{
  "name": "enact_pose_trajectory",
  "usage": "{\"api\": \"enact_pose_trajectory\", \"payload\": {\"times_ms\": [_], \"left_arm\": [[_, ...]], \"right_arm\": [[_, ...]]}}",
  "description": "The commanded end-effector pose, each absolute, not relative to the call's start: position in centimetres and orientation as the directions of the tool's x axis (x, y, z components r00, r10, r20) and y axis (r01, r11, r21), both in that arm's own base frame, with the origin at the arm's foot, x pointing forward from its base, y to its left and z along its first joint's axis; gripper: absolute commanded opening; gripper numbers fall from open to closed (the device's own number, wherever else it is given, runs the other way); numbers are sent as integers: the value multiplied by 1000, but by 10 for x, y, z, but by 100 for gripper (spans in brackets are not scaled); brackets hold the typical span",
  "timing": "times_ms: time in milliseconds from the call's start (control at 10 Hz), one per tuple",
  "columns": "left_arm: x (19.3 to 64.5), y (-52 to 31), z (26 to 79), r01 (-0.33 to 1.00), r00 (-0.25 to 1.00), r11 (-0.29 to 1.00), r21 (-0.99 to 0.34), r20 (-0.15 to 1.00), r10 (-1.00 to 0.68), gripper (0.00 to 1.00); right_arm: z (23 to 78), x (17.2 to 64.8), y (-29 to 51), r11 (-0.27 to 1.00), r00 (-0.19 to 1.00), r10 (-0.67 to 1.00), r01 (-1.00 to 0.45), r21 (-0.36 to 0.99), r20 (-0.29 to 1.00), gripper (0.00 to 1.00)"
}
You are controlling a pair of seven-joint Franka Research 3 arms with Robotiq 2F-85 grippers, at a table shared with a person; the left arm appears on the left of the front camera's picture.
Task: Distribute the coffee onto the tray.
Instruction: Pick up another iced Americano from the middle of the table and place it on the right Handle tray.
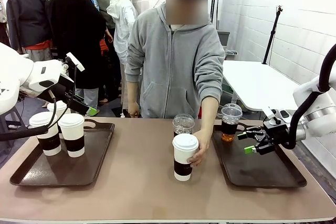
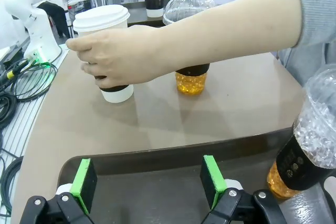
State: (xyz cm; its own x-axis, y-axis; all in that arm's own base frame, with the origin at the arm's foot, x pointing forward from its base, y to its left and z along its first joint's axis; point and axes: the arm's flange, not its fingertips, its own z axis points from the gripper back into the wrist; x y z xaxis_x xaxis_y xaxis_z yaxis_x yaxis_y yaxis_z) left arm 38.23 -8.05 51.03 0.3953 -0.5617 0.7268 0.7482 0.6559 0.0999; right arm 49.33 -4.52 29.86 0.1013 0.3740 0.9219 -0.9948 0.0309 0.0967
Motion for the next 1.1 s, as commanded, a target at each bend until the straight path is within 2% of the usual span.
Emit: {"api": "enact_pose_trajectory", "payload": {"times_ms": [0,1000], "left_arm": [[384,-79,508,752,391,652,98,730,-561,100],[384,-79,508,752,391,652,98,730,-561,100]], "right_arm": [[299,493,-45,31,101,374,-995,96,922,100],[299,493,-45,31,101,374,-995,96,922,100]]}}
